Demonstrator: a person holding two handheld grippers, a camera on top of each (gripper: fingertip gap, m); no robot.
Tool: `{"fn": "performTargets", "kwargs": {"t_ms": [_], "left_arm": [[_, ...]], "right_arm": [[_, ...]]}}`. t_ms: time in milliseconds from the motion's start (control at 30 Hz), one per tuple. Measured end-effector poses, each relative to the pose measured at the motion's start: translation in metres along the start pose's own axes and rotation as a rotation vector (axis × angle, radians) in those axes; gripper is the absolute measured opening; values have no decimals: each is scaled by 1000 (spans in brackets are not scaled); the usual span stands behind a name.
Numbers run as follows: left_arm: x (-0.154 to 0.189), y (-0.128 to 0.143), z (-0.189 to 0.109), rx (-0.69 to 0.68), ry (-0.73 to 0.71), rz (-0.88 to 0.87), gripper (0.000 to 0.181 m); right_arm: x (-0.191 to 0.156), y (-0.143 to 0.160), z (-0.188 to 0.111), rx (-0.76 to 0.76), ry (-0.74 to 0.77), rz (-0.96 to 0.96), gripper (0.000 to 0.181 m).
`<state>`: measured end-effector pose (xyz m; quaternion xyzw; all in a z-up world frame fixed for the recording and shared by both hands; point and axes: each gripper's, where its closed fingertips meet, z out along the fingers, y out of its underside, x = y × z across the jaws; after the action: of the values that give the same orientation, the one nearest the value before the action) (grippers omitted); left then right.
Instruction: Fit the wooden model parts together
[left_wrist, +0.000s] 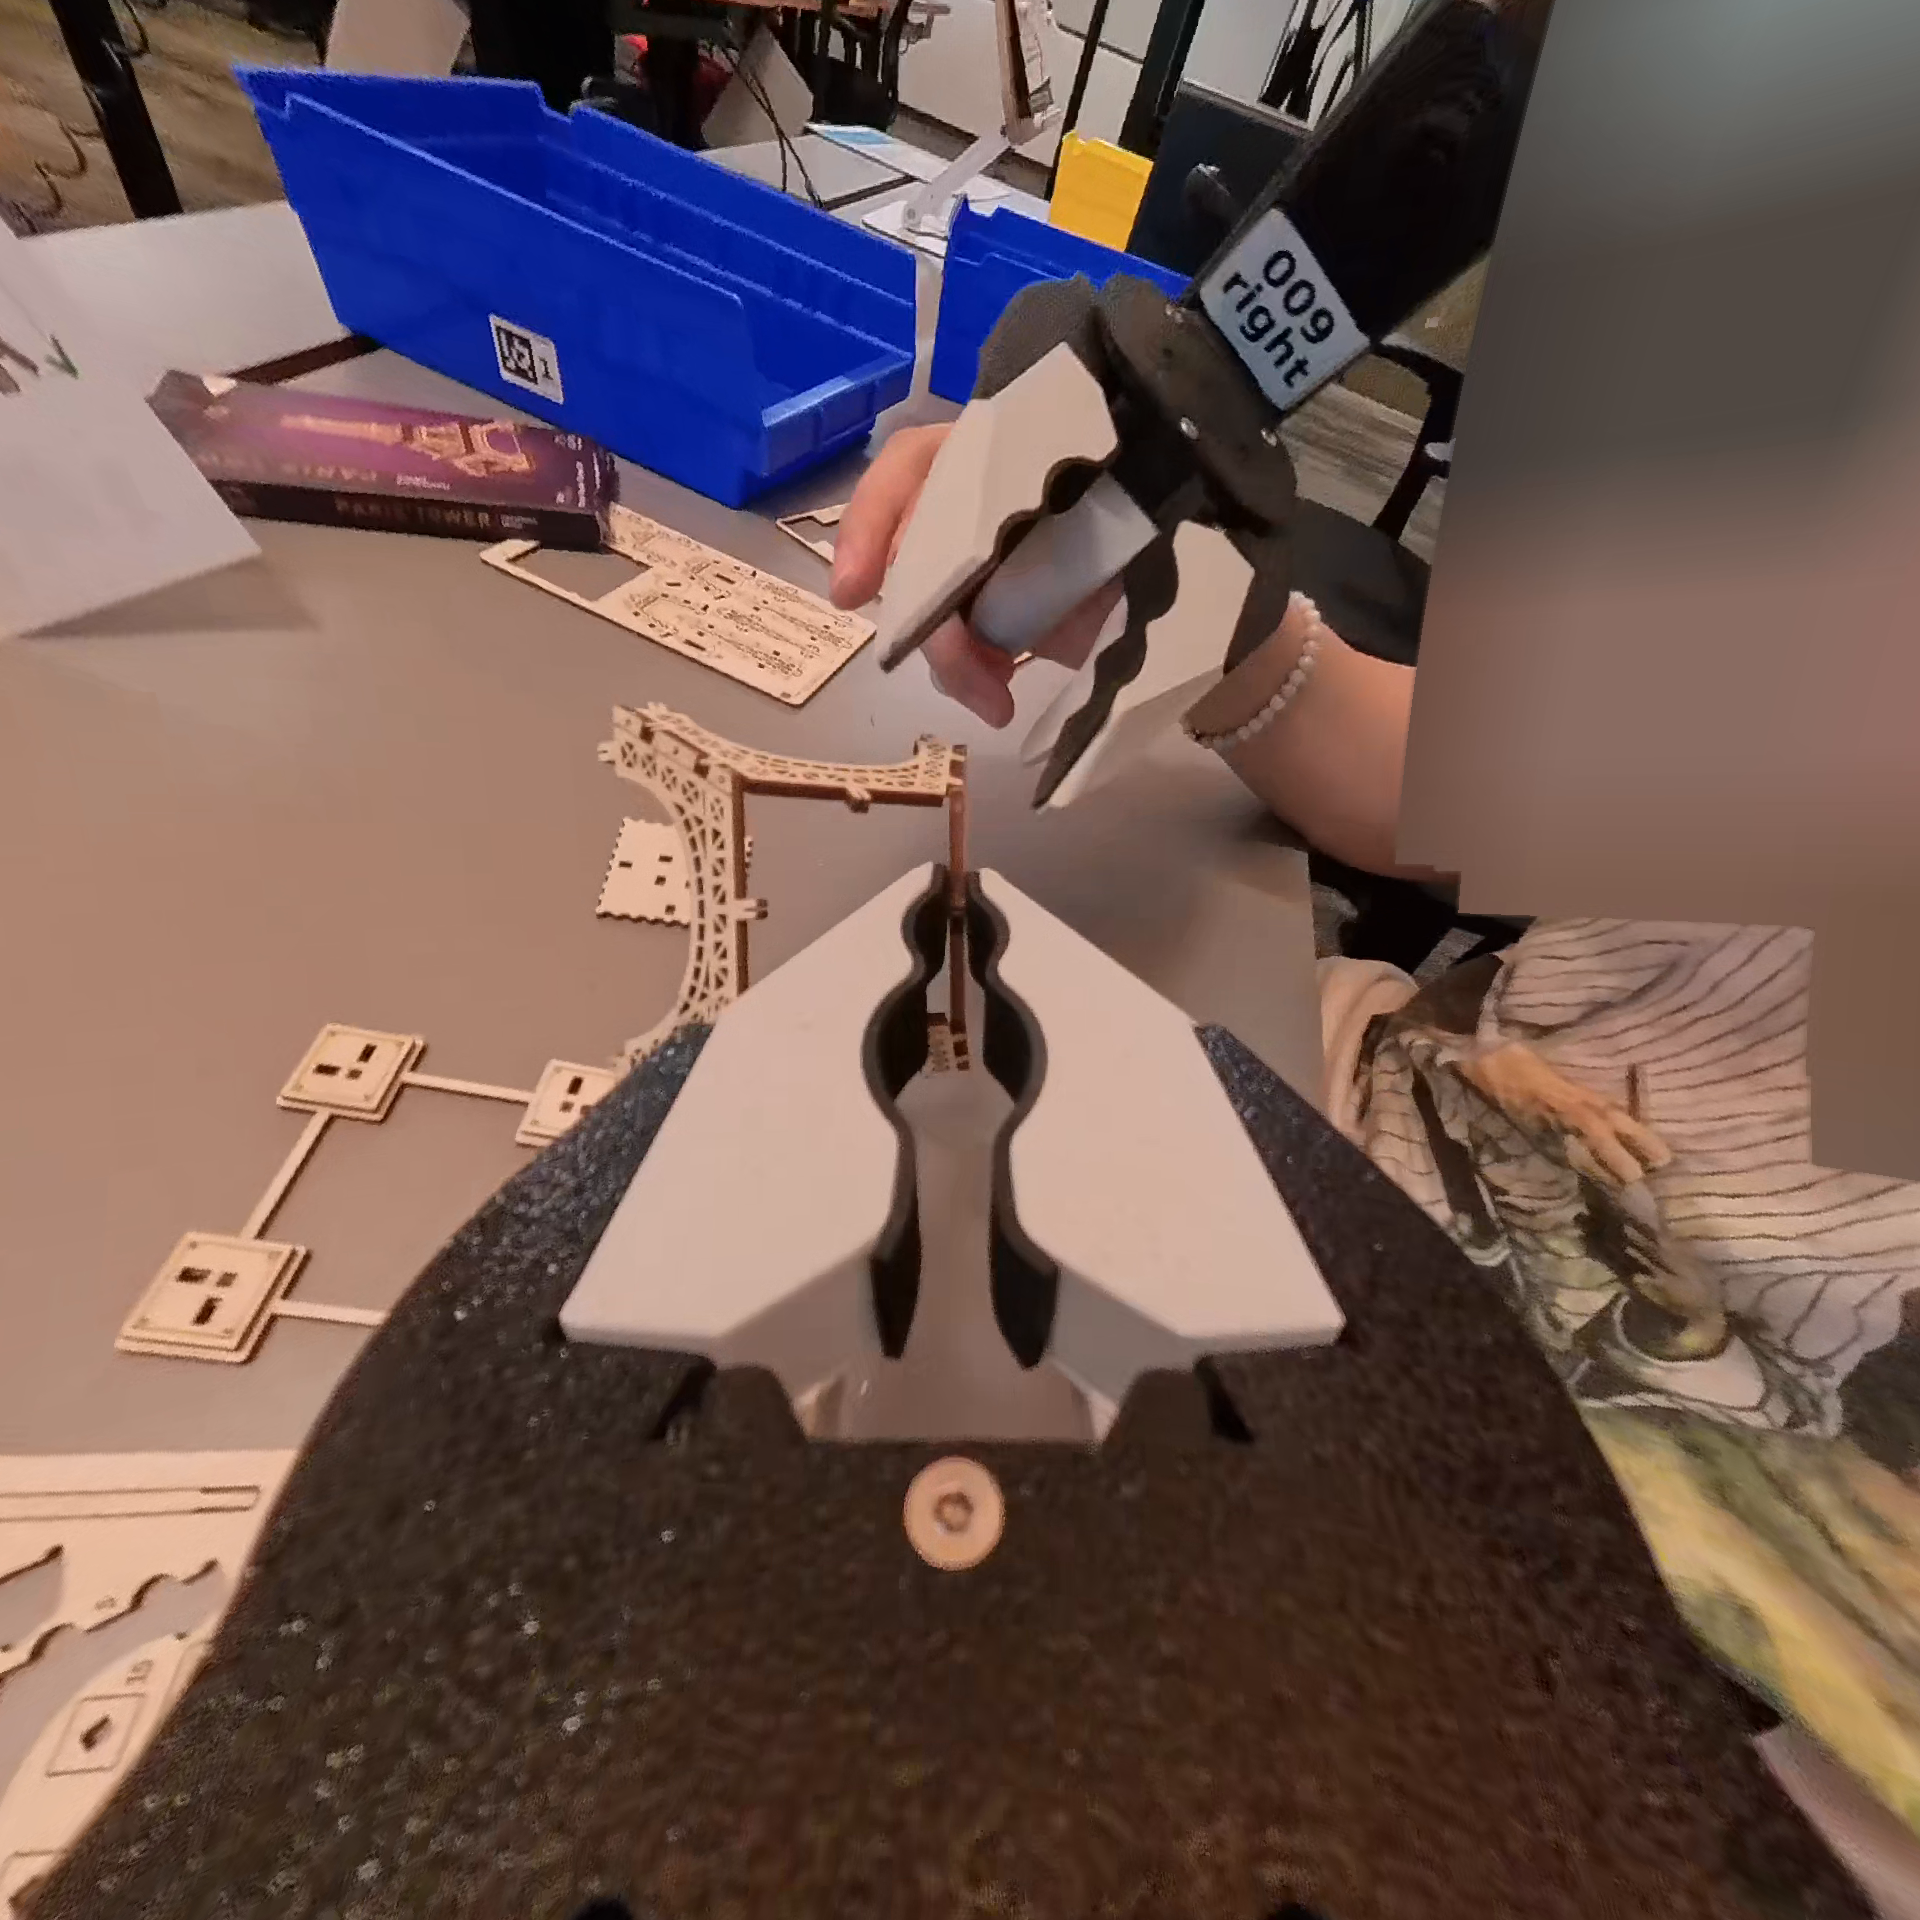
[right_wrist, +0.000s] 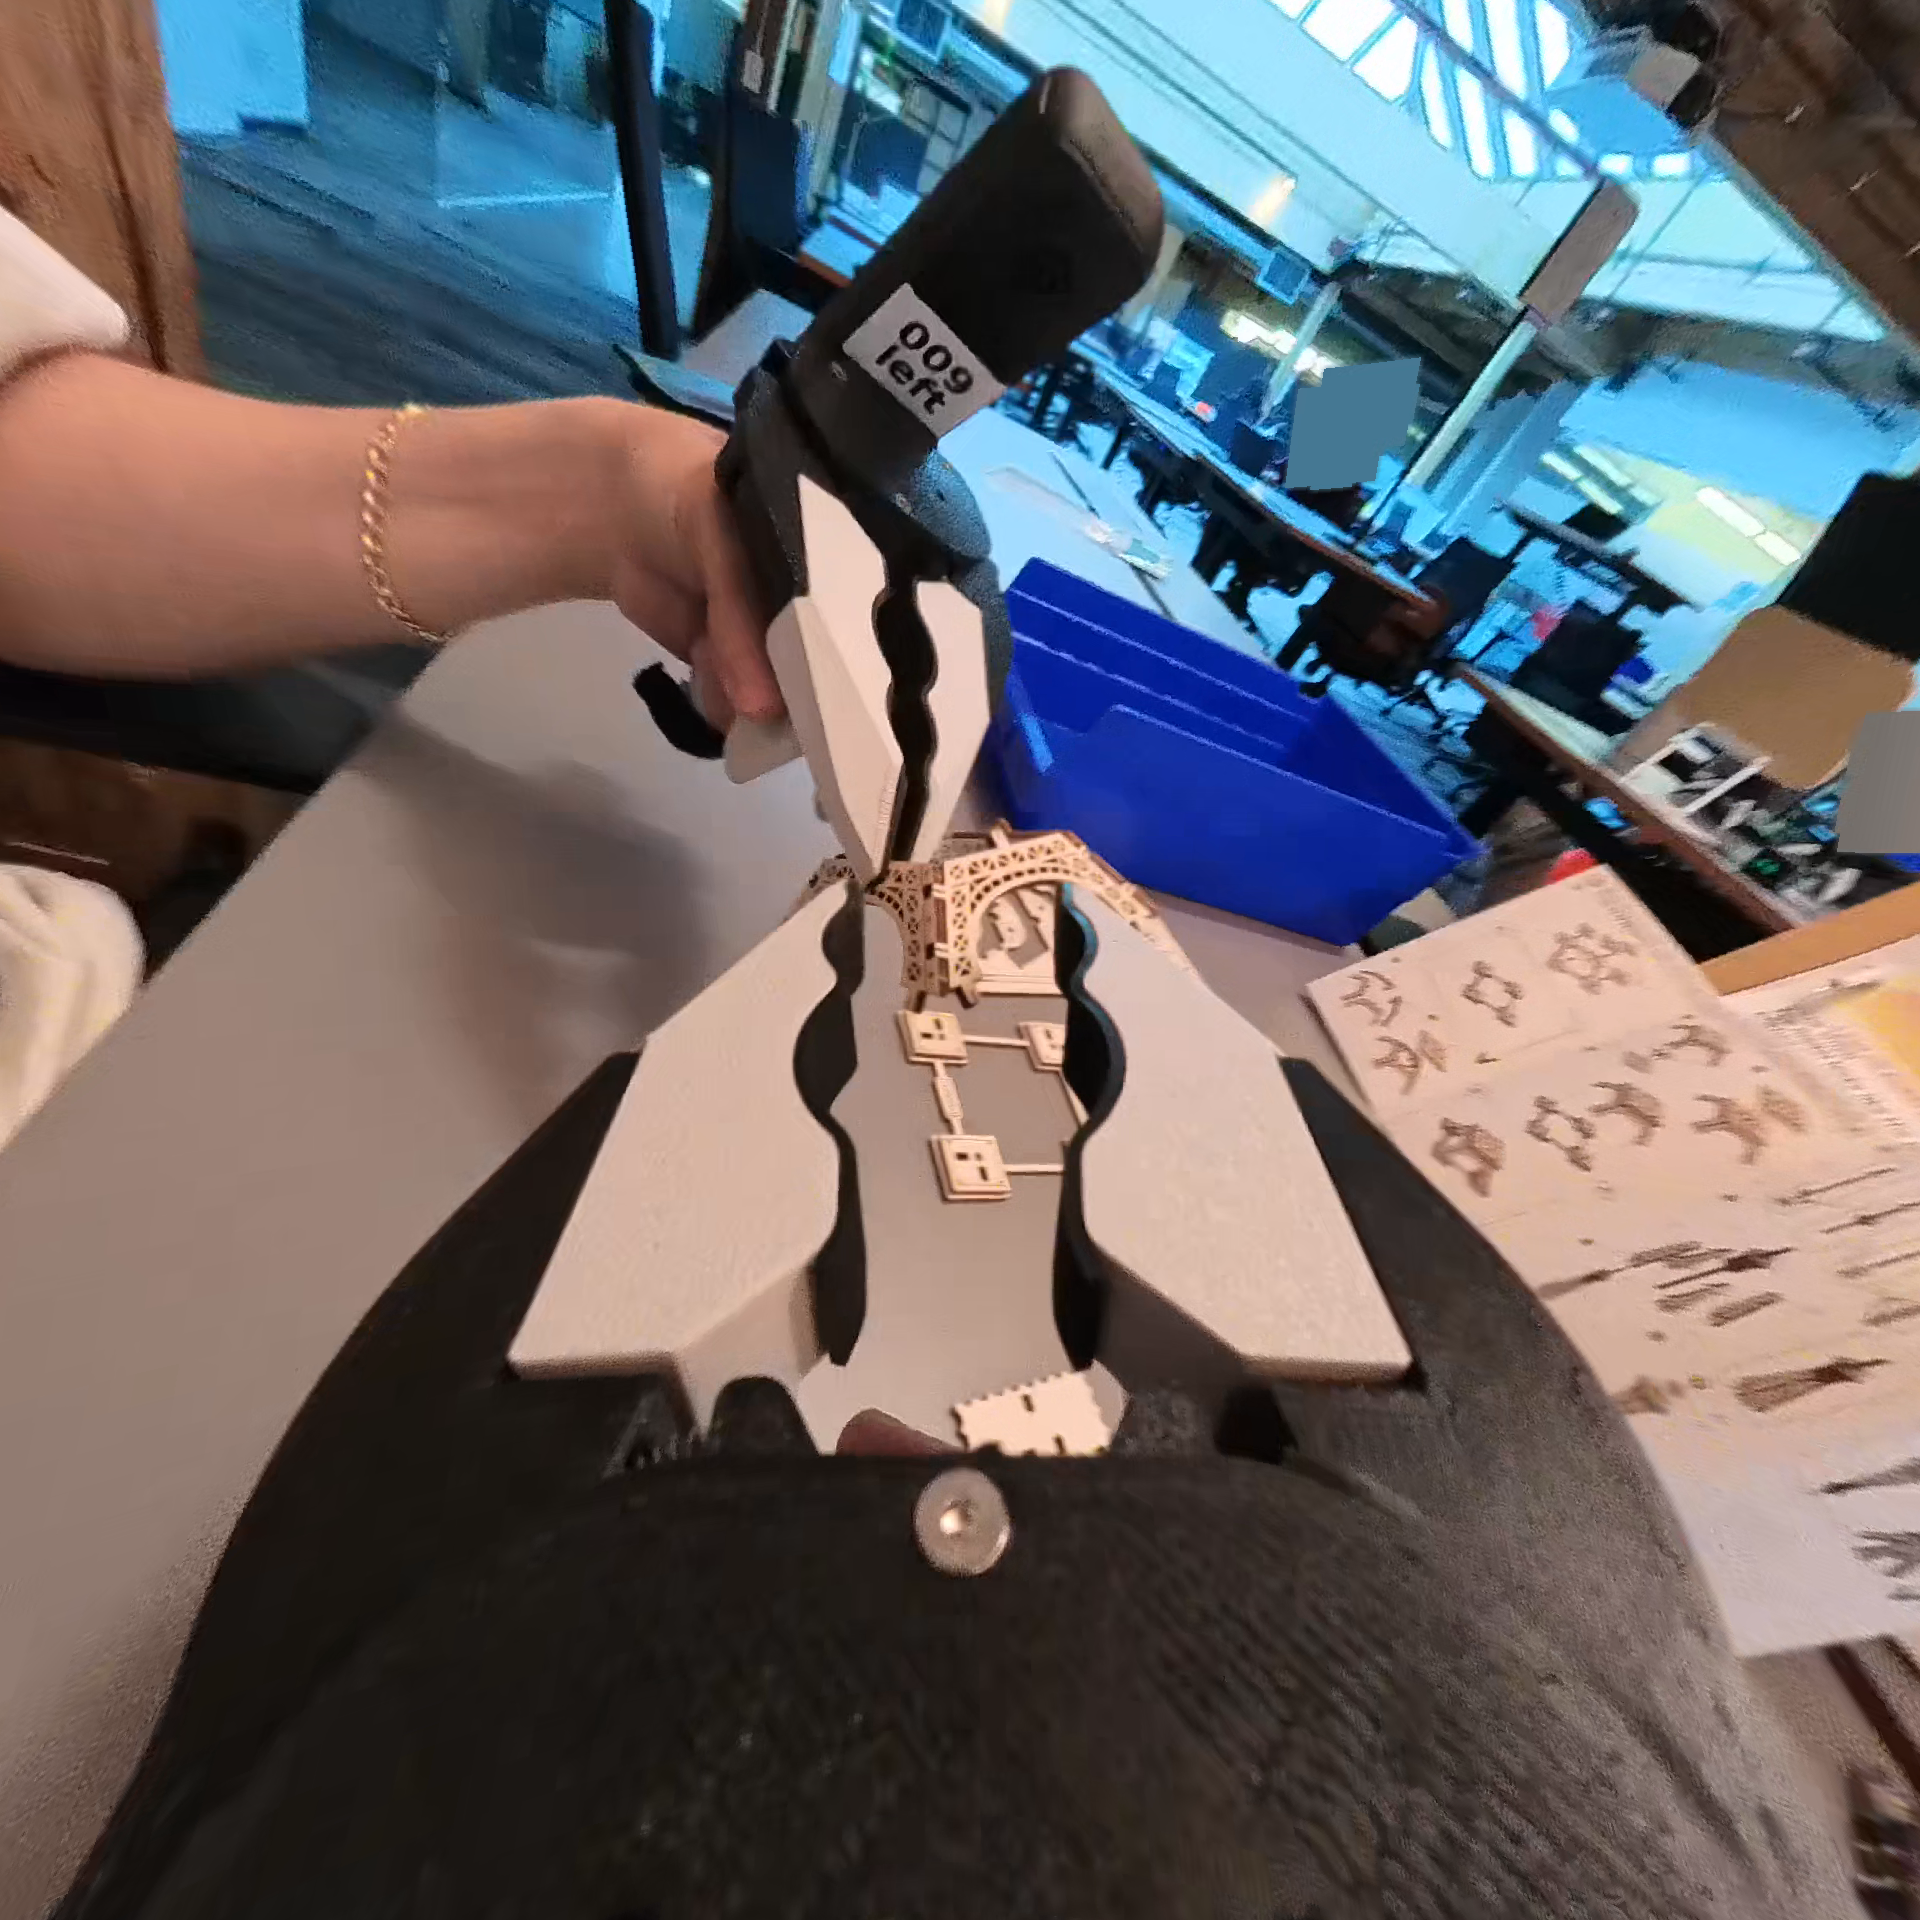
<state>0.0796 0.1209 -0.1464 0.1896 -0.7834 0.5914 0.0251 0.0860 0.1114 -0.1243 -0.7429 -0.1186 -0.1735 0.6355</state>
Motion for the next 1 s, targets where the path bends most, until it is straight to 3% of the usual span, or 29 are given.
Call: {"fn": "performTargets", "kwargs": {"t_ms": [333, 833, 1000], "left_arm": [[9, -2, 5, -16, -23, 174, 0], [15, -3, 4, -18, 3, 222, 0], [9, 2, 3, -41, -3, 139, 0]], "right_arm": [[-10, 6, 8, -37, -29, -6, 21], [-19, 0, 2, 17, -133, 79, 11], [-18, 7, 6, -13, -137, 148, 11]]}}
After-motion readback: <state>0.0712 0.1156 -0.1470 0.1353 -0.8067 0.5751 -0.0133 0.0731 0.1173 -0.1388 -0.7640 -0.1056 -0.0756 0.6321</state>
